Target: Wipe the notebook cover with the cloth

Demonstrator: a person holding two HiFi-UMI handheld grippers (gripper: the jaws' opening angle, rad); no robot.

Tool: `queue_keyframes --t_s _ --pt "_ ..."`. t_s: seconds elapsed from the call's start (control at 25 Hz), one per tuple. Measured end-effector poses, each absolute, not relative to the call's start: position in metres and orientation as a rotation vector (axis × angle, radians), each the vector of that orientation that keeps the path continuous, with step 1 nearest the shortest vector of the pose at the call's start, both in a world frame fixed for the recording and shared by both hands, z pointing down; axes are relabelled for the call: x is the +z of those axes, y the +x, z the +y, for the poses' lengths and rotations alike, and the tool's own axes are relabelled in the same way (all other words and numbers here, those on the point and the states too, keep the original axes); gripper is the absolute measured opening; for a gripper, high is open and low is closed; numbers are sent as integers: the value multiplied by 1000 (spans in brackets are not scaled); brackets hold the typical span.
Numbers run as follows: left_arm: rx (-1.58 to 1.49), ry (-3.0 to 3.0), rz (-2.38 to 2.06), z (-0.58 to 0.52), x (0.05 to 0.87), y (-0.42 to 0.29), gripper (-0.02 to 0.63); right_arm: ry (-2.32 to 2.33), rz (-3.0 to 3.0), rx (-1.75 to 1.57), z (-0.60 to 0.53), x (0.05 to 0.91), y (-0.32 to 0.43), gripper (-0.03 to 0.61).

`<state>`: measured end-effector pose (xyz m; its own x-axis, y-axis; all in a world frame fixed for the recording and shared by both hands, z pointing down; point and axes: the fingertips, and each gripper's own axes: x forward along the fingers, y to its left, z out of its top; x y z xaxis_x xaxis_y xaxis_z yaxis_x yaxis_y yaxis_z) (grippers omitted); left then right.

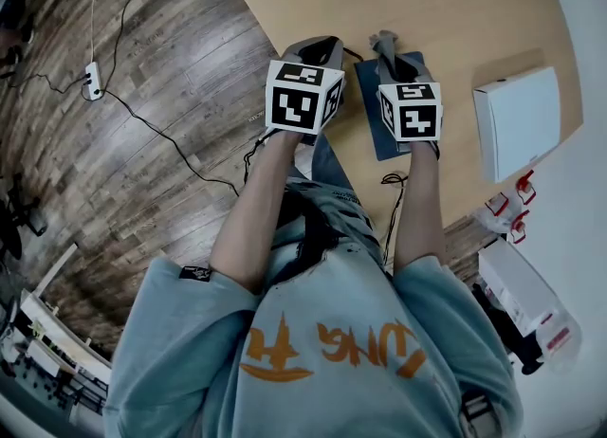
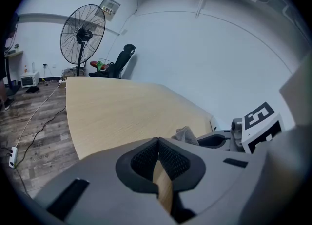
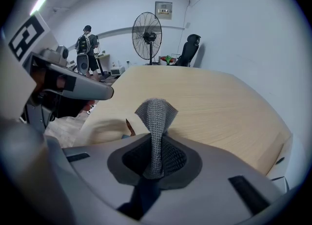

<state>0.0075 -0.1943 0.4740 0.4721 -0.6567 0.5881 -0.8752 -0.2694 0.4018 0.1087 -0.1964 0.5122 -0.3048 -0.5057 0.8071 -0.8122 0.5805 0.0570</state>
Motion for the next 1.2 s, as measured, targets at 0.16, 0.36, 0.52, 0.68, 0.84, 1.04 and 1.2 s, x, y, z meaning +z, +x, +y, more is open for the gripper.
queue_keyframes --t_s 0.16,0.36,0.52,0.68,0.84,1.04,1.2 --pt "404 2026 -1260 -192 474 11 17 1060 -1983 484 -194 514 112 29" --pt "408 2037 -1254 -190 471 12 18 1067 -1991 503 -190 513 114 29" --pt "413 2048 -1245 -188 469 16 17 1078 -1989 509 -186 512 116 29" --pt "423 2058 -1234 -185 468 20 18 1089 -1991 515 -182 511 119 29" --pt "432 2069 -1220 -183 467 24 17 1109 -1987 518 -177 511 123 29" --pt "443 2083 -1202 -180 469 30 18 1119 -1984 531 -172 513 127 29" --pt "454 2101 -1184 -176 467 36 17 1130 -1982 537 -167 512 130 29"
